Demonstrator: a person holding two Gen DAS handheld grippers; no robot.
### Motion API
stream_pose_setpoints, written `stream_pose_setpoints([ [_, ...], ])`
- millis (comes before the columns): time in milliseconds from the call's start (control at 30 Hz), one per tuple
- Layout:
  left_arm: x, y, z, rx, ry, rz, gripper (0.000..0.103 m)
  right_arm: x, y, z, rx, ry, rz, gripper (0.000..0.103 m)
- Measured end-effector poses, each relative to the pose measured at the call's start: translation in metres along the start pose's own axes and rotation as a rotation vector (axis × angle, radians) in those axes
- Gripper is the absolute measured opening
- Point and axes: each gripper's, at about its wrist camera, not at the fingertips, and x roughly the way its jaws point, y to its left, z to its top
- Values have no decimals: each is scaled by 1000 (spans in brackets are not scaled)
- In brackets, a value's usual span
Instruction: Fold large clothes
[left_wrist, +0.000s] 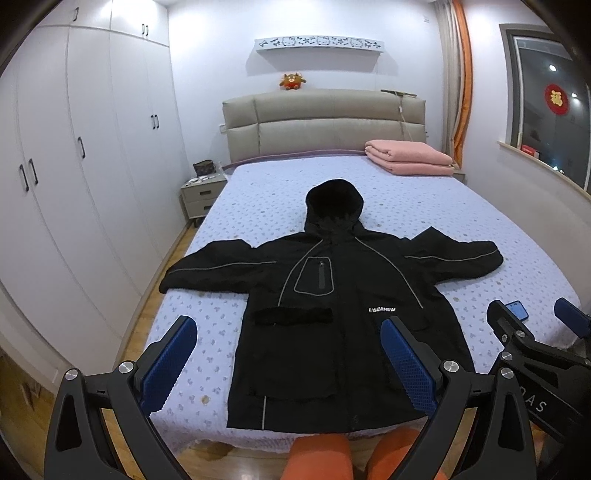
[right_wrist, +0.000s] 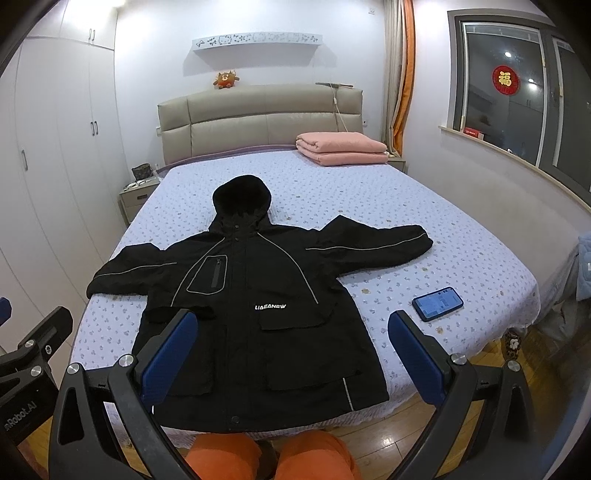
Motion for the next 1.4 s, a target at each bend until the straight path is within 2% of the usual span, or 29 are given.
stream_pose_setpoints([
  [700,0,11,-5,-13,5,7,100,-3,9,-4,-16,-2,18,103],
  [1100,-8,2,-8,-1,-5,11,100,-12,1,-4,6,-14,21,103],
  [1400,-17,-7,-7,13,-46,-32,100,-18,-6,-5,17,-23,10,103],
])
